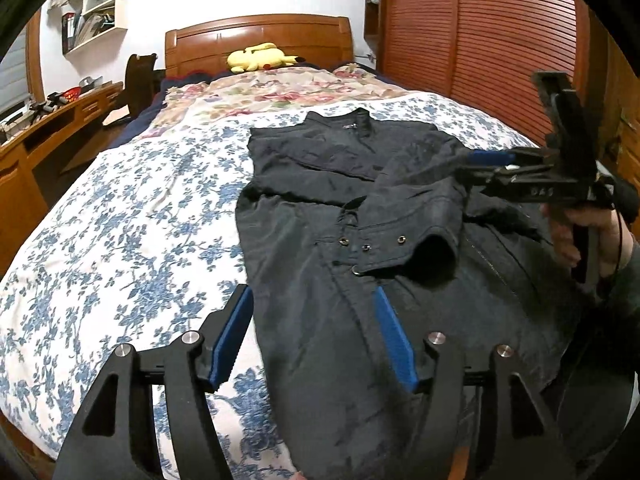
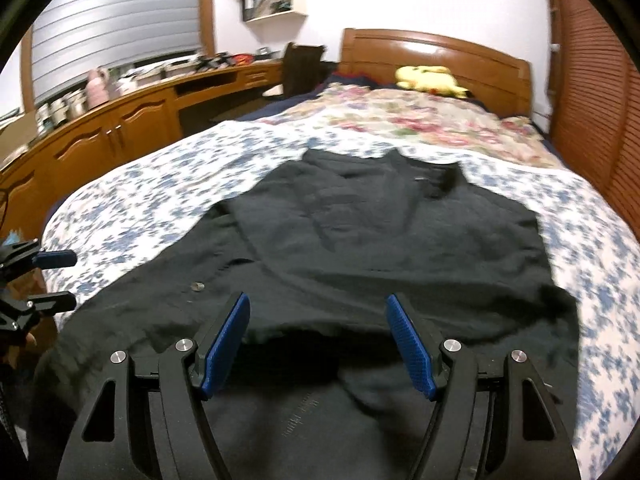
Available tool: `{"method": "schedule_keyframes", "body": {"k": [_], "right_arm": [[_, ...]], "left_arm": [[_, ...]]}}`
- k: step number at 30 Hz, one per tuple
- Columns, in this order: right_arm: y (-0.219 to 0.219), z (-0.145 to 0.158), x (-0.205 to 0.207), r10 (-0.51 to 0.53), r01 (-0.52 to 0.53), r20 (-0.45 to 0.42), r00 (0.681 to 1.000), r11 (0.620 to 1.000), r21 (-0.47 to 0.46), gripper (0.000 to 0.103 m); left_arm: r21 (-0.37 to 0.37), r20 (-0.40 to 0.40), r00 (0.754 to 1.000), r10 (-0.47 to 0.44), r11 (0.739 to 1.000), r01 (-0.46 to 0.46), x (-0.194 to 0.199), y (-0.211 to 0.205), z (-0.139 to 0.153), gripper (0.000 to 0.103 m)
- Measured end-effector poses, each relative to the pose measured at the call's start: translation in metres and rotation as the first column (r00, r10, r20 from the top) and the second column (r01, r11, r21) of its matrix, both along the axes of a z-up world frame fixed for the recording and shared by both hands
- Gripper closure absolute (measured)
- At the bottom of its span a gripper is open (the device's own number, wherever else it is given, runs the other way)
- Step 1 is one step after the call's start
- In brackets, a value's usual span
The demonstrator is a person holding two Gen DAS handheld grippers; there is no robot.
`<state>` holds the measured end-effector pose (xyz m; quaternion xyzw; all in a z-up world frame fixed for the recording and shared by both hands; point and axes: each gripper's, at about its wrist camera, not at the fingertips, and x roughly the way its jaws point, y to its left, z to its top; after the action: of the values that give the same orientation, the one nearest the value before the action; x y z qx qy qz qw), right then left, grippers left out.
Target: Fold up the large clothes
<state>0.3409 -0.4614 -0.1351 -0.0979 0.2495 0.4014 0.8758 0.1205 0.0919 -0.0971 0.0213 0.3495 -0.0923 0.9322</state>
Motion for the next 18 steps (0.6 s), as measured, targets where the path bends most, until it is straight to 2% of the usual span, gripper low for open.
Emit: {"method": "schedule_keyframes", "body": {"k": [5, 11, 18], "right_arm": [[0.024, -0.017, 0.012, 0.048, -0.051, -0.058, 0.997, 0.997, -0.050, 0.030], [0.040, -0.055, 0.021, 0.084, -0.104, -0.153, 0.985, 0.986, -0.128, 0.030], [0.043, -0.061, 0.025, 0.083, -0.102, -0.116, 0.990, 0.981, -0.165, 0.030]], "left_arm": [[-0.002, 0.007, 1.000, 0.024, 1.000, -0.024, -0.003, 0.010, 0.000, 0.037], [-0.003, 0.006, 0.999, 0.045, 0.999, -0.045, -0.004, 0.019, -0.004, 0.036], [-0.015, 0.004, 0.998, 0.056, 0.998, -0.056, -0.003, 0.022, -0.007, 0.036]]}}
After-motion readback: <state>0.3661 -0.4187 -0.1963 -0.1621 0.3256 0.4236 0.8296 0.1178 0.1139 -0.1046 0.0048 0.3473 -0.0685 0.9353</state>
